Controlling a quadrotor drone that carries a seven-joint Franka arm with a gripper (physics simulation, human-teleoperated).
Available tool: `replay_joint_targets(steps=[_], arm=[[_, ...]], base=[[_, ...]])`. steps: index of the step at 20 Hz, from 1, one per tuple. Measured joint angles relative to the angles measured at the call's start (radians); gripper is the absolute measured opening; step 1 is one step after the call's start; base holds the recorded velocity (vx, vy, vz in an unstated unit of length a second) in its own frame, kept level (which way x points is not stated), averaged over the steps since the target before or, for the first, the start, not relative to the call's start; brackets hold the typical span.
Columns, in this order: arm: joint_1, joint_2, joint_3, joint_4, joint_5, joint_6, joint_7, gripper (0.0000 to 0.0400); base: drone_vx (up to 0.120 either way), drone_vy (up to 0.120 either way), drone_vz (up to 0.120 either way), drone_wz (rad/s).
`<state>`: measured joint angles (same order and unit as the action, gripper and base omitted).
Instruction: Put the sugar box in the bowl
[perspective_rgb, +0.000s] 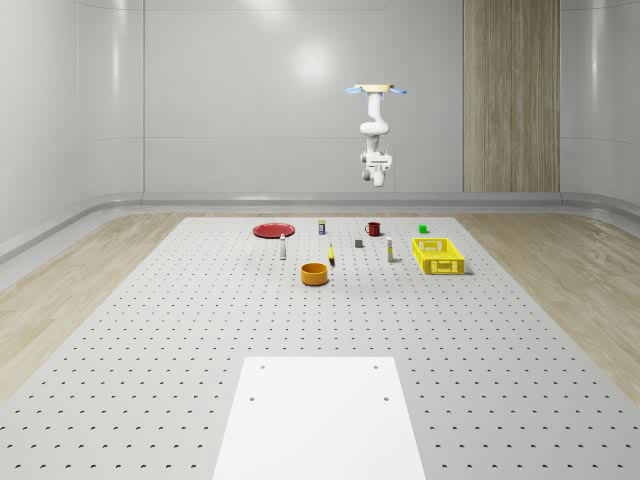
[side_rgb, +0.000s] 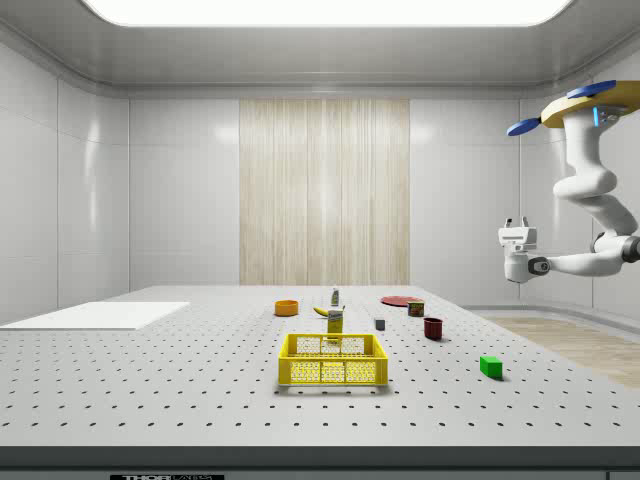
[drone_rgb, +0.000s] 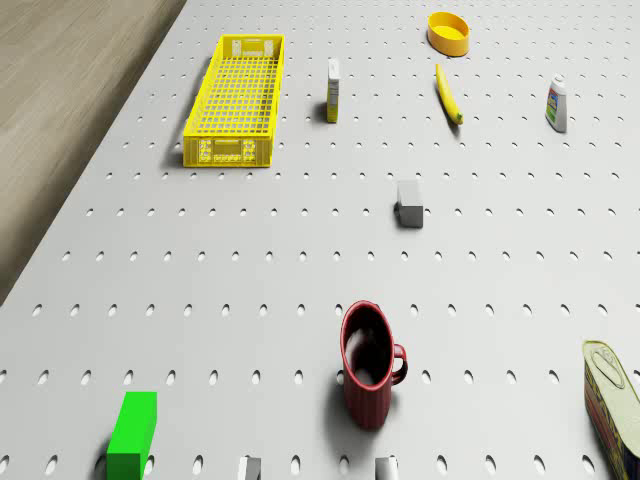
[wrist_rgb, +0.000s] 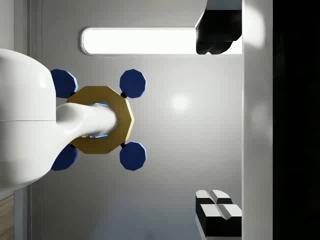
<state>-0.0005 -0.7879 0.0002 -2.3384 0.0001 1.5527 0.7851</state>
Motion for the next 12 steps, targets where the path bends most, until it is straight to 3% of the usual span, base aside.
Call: replay_joint_targets(steps=[6,12], arm=[[-0.003,0.025,0.001,0.128,0.001,-0.098,-0.002,0.0400],[-0.004,0.065,0.003,0.236,0.002,-0.162,-0.002,0.0400]], base=[[0.000,0.000,0.000,0.000],[0.000,0.000,0.000,0.000]])
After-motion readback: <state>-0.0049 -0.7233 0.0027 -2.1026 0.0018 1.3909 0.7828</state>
